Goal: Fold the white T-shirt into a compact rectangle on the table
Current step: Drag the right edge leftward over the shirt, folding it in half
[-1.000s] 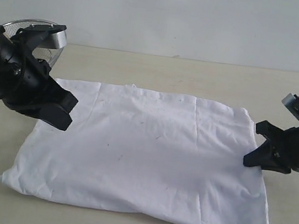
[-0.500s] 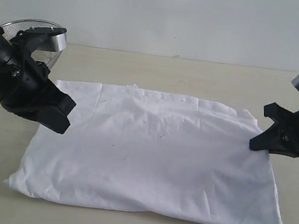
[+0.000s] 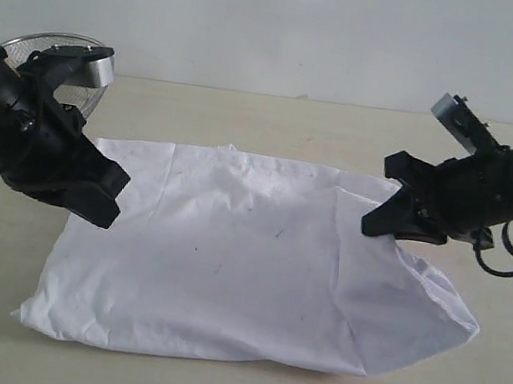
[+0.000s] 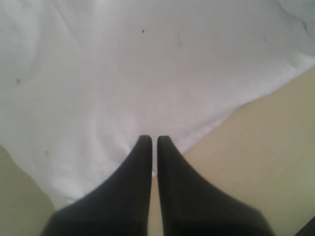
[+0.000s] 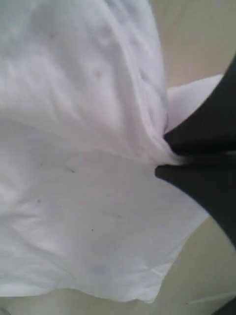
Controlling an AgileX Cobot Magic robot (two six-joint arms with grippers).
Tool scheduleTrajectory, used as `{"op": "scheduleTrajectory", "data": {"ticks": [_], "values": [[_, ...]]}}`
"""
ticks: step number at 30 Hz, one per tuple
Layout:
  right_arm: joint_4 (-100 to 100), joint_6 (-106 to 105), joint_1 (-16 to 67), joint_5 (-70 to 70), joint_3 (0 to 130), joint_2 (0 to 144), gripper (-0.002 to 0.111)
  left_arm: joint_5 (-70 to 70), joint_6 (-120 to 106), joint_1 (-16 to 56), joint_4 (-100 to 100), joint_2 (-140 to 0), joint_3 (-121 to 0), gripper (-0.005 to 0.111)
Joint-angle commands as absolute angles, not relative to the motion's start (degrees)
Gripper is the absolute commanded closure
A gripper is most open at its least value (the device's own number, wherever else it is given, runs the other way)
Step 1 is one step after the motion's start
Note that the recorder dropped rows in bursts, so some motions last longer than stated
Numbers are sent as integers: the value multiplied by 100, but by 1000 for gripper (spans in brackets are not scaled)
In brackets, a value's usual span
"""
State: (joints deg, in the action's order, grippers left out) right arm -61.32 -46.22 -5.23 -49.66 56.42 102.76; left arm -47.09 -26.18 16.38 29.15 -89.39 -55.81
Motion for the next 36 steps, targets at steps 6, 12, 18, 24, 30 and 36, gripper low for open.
{"op": "scheduleTrajectory", "data": {"ticks": [6, 12, 18, 24, 30, 36], "values": [[-6399, -3999, 753, -4589, 6416, 10203, 108, -4790, -2650, 1635, 2896, -8944, -5567, 102], [-6399, -3606, 1456, -4551, 7089, 10661, 108, -4803, -2275, 1635, 2434, -8733, -5567, 102], [-6399, -3527, 2089, -4469, 7632, 11287, 108, -4858, -1462, 1635, 1533, -8323, -5567, 102], [-6399, -3377, 2566, -4404, 8176, 11767, 108, -5108, -1142, 1635, 1143, -8126, -5567, 102], [-6399, -3180, 2921, -4316, 8613, 12133, 108, -5203, -760, 1635, 670, -7962, -5567, 102], [-6399, -3055, 3167, -4171, 9014, 12376, 108, -5286, -721, 1635, 635, -7835, -5567, 102]]}}
